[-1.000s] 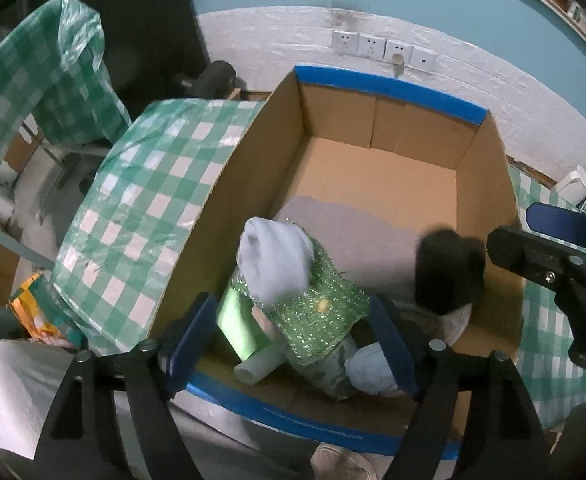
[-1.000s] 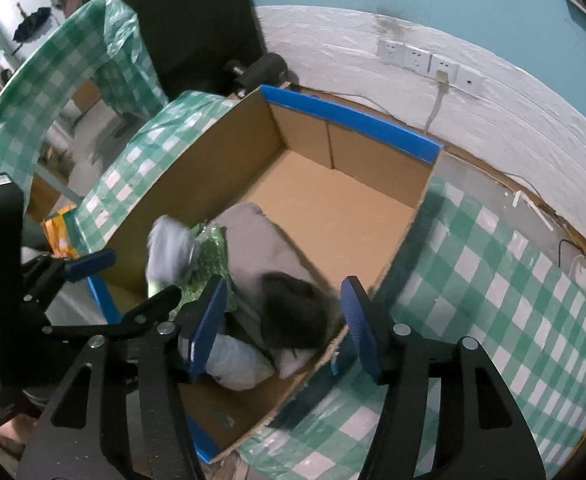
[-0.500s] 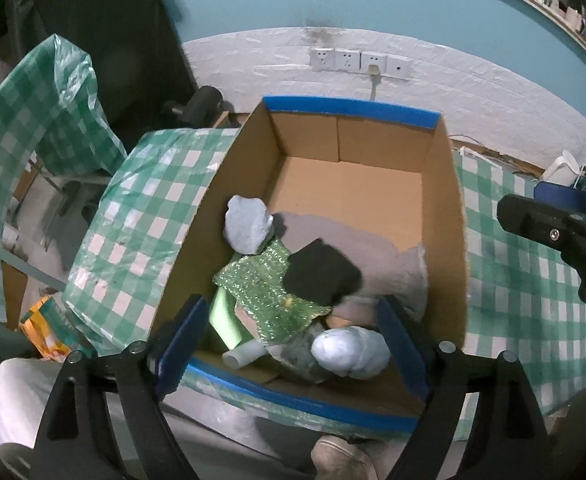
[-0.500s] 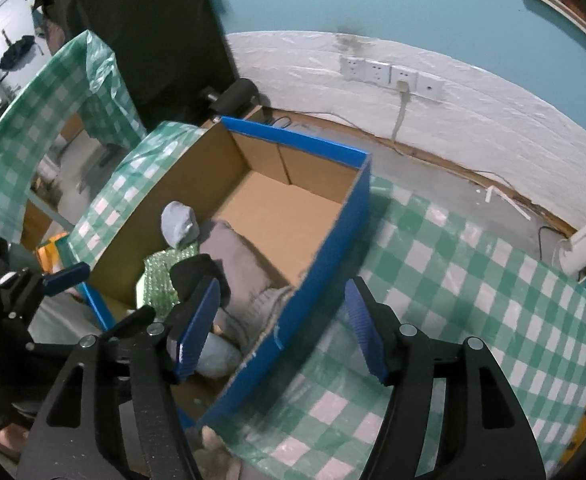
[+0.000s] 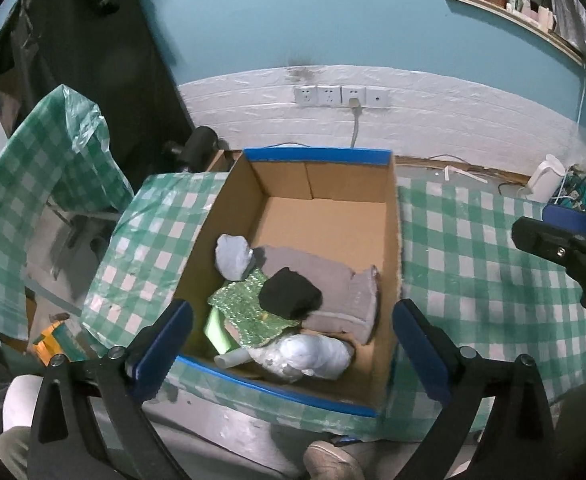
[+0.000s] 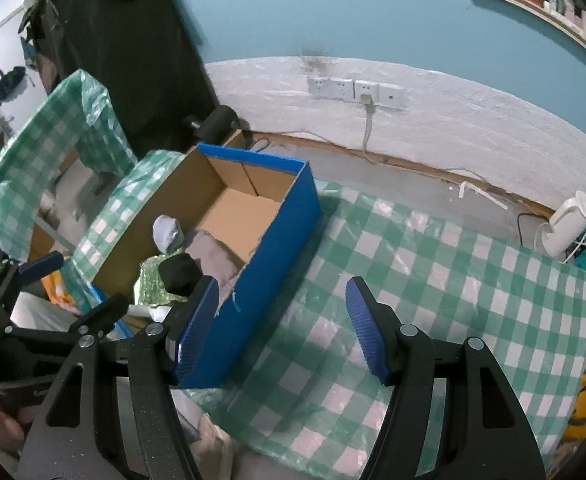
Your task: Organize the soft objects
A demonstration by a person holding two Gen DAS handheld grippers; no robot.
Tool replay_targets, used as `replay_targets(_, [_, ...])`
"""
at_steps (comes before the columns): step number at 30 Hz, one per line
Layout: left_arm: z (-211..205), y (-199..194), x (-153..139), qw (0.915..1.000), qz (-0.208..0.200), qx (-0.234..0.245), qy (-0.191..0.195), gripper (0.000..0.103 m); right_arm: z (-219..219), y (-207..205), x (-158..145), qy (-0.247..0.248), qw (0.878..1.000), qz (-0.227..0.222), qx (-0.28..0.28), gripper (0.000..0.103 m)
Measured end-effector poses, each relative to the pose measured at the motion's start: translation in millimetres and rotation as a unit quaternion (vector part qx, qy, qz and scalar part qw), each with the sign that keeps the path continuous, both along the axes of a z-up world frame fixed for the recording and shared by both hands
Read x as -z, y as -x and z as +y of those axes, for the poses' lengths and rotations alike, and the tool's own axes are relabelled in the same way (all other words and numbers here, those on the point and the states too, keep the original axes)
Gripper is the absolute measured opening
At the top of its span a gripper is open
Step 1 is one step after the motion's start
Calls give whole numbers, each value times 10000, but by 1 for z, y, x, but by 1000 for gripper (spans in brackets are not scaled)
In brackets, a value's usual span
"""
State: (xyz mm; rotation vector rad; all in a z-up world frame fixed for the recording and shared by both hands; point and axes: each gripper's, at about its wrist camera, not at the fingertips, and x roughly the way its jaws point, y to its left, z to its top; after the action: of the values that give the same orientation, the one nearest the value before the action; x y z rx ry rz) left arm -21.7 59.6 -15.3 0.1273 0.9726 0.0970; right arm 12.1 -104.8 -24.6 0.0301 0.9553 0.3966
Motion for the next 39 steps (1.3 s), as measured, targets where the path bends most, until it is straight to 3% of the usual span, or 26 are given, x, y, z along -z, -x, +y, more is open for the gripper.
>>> replay_targets(10, [-10,1,-20,9993,-79,-48,351,101,-27,24,-28,-163,9990,-400,76,66])
replay_targets(13, [-14,1,-22,9996,-28,-40,266,101,-31,27,-26,-6,9986,-509,125,66])
replay_targets(39, [-50,-3,-7,9994,213,259,94,101,-51,25,-12,15,9990,-365,270,66])
